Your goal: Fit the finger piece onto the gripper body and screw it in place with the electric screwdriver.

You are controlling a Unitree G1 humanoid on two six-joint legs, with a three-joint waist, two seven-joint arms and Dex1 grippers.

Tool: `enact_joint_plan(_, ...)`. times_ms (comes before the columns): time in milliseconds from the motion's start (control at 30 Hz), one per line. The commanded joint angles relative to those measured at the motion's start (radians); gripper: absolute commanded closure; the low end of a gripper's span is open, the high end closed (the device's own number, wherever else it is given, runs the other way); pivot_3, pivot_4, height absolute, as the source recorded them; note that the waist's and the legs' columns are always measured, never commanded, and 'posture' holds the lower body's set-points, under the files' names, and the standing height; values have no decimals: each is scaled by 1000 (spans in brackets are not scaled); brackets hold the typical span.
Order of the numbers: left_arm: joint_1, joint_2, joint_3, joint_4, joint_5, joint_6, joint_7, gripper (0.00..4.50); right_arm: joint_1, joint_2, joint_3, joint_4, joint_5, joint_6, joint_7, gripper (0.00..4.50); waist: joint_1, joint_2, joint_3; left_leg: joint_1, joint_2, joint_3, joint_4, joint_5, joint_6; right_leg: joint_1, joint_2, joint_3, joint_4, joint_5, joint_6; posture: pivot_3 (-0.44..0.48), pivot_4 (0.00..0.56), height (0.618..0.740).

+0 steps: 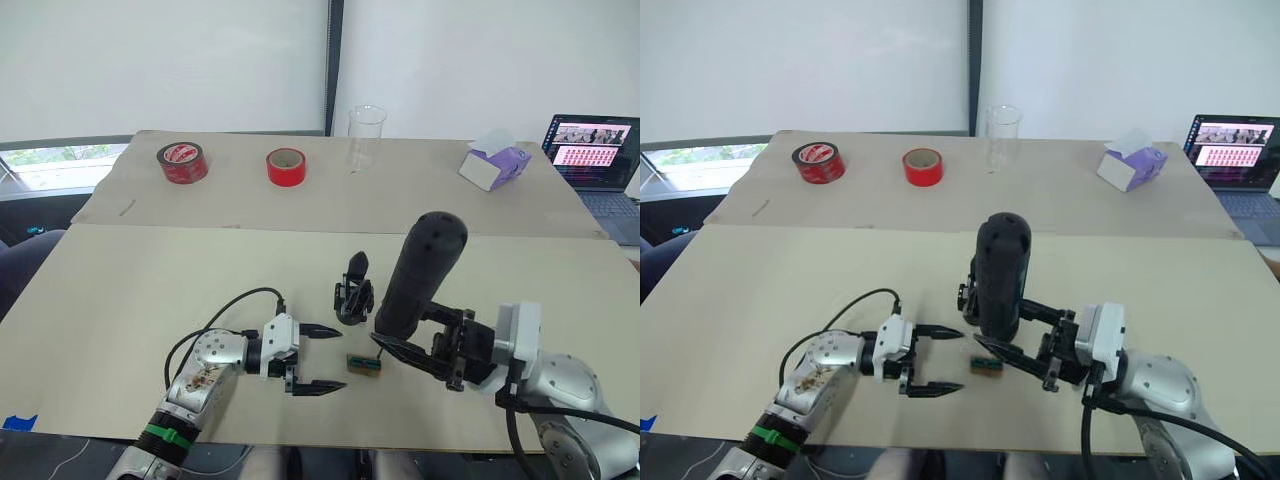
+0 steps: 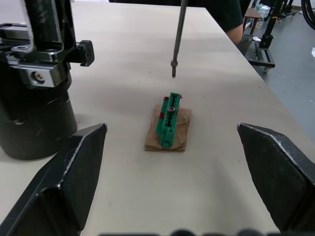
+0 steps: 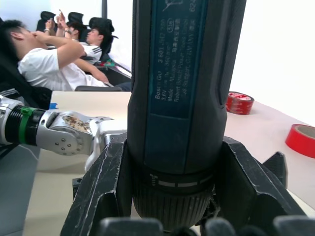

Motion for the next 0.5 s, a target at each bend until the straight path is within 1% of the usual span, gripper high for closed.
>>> enact_joint_plan(33, 16, 11, 45, -68, -52, 7, 5, 0, -44, -12, -73, -63, 83, 15, -40, 2593, 0, 0, 0, 0, 0, 0, 0, 0, 0, 0, 0, 0, 0, 0, 0, 0, 150, 740)
enact_joint_plan(233, 16, 43, 117, -114, -114, 70, 20, 0, -106, -31, -118, -49, 146, 55, -73, 2593, -1, 0, 0, 0, 0, 0, 0, 0, 0, 0, 0, 0, 0, 0, 0, 0, 150, 740)
enact_joint_plan(333, -2, 50, 151, -141, -159, 128, 35, 0, -155, -34, -129, -14, 160, 67, -83, 2593, 0, 0, 0, 0, 0, 0, 0, 0, 0, 0, 0, 0, 0, 0, 0, 0, 150, 740)
enact_joint_plan(500, -42, 49, 190, -145, -188, 198, 77, 0, -250, -27, -144, 63, 174, 91, -108, 2593, 0, 0, 0, 0, 0, 0, 1, 0, 0, 0, 0, 0, 0, 0, 0, 0, 150, 740)
